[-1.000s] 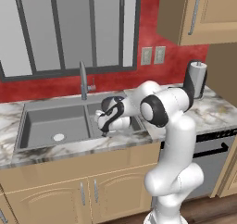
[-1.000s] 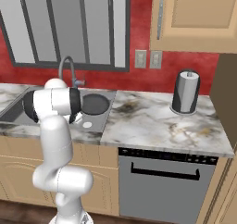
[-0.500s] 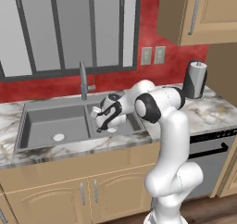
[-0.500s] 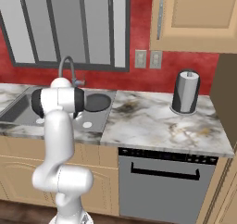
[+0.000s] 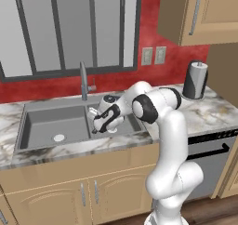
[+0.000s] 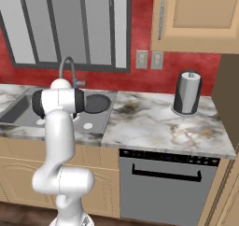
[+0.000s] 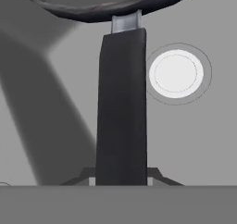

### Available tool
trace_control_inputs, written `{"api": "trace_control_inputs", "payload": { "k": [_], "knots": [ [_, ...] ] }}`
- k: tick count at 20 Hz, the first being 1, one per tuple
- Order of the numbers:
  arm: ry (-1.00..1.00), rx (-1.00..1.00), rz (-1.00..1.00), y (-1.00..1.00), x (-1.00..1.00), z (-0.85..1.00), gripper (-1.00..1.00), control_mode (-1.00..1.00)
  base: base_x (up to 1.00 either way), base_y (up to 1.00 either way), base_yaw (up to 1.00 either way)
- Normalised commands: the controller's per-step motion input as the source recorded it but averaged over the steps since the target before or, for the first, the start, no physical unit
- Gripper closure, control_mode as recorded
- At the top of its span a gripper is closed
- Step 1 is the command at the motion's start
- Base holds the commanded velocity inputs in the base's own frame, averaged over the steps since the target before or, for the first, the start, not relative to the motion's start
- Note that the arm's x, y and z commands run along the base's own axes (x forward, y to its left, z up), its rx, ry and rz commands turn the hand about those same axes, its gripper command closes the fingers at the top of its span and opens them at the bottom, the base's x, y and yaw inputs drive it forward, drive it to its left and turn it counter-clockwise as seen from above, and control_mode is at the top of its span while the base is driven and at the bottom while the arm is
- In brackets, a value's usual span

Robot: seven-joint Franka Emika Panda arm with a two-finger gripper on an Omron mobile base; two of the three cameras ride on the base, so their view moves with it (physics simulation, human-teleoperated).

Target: Move the pot and pan from the stove into the sink.

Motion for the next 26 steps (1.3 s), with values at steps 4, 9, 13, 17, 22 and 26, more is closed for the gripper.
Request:
{"api": "trace_control_inputs", "payload": {
  "k": [4, 9, 13, 17, 22, 26],
  "knots": [
    [0.05, 0.0, 0.0, 0.02, 0.0, -0.23, 1.0, -1.0, 0.0, 0.0, 0.0],
    [0.09, 0.0, 0.0, 0.01, 0.01, -0.2, 1.0, -1.0, 0.0, 0.0, 0.0],
    [0.14, 0.0, 0.0, 0.0, 0.0, -0.3, 1.0, -1.0, 0.0, 0.0, 0.0],
    [0.06, -0.01, 0.0, 0.0, 0.0, -0.43, 1.0, -1.0, 0.0, 0.0, 0.0],
    [0.0, -0.05, 0.0, -0.12, 0.08, -0.35, 1.0, -1.0, 0.0, 0.0, 0.0],
    [-0.04, -0.01, -0.01, -0.43, -0.01, -0.13, 1.0, -1.0, 0.0, 0.0, 0.0]
  ]
}}
